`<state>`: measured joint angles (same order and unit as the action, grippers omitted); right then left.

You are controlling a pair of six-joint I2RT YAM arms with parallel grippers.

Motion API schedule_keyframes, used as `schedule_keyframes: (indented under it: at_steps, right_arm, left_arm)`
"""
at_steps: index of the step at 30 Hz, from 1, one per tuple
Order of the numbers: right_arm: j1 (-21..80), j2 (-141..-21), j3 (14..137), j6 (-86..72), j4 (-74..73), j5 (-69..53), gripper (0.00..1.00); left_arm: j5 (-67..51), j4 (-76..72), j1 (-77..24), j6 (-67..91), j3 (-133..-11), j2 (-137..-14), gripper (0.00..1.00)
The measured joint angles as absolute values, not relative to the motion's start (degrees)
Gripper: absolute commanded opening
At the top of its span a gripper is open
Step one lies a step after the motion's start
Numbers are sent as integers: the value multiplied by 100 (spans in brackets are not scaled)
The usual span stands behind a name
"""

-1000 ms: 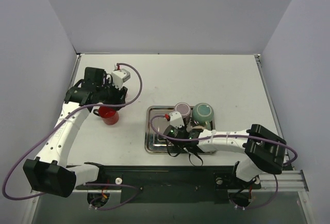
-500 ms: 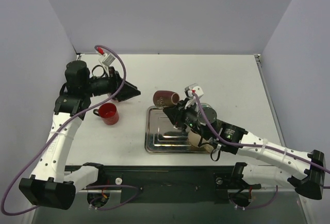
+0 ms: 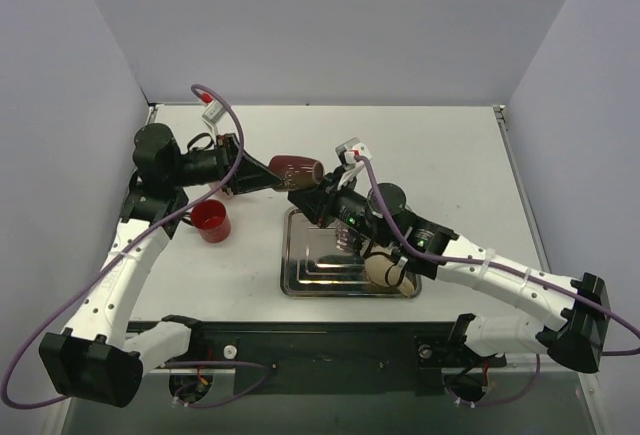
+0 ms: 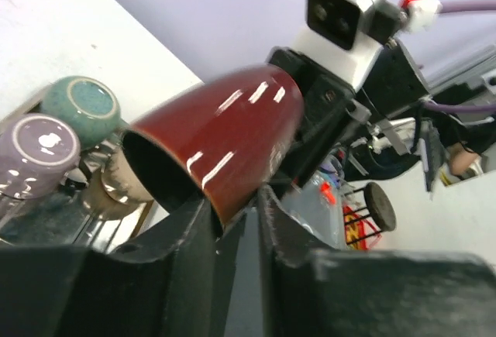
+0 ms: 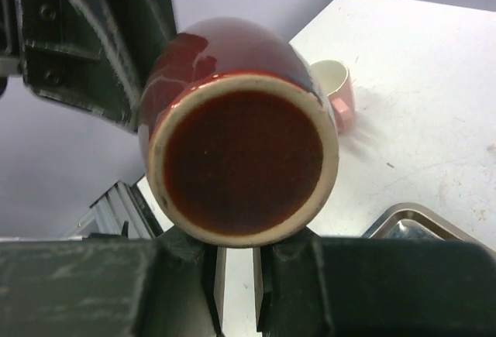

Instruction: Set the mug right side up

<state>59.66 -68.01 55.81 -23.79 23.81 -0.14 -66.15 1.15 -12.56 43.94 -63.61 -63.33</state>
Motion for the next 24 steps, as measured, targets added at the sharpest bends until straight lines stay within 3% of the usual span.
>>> schedule_keyframes:
  at_steps: [1, 7, 9, 10, 12, 14, 18, 24]
  right_arm:
    - [5892, -6838, 5583, -2440, 2445, -64, 0]
    - [5548, -7065, 5586, -3118, 2906, -604, 0]
    - [5483, -7137, 5586, -3221, 3004, -716, 19]
    - [5459, -7170, 5586, -3253, 3024, -740, 39]
    - [5413, -7306, 5605, -3262, 3026, -801, 60]
    - [5413, -7511, 5634, -3284, 2934, -845, 74]
    - [5426, -7826, 5636, -3212, 2456, -805, 82]
    - [5441, -7784, 5542, -2928, 1422, -449, 84]
  left_arm:
    - [-6667, -209, -1234, 4746, -6250, -6337, 0]
    - [-6775, -1225, -1186, 5496, -6080, -6364, 0]
    - [-6709, -1240, -1177, 5468, -6080, -6364, 0]
    - [-6654, -1181, -1170, 5413, -6077, -6364, 0]
    - [-6501, -923, -1166, 5155, -6084, -6366, 0]
    - [-6149, -327, -1240, 4650, -6123, -6383, 0]
    - [-4998, 1286, -1310, 3286, -6458, -6606, 0]
    - [-2451, 2912, -1594, 1061, -6980, -7282, 0]
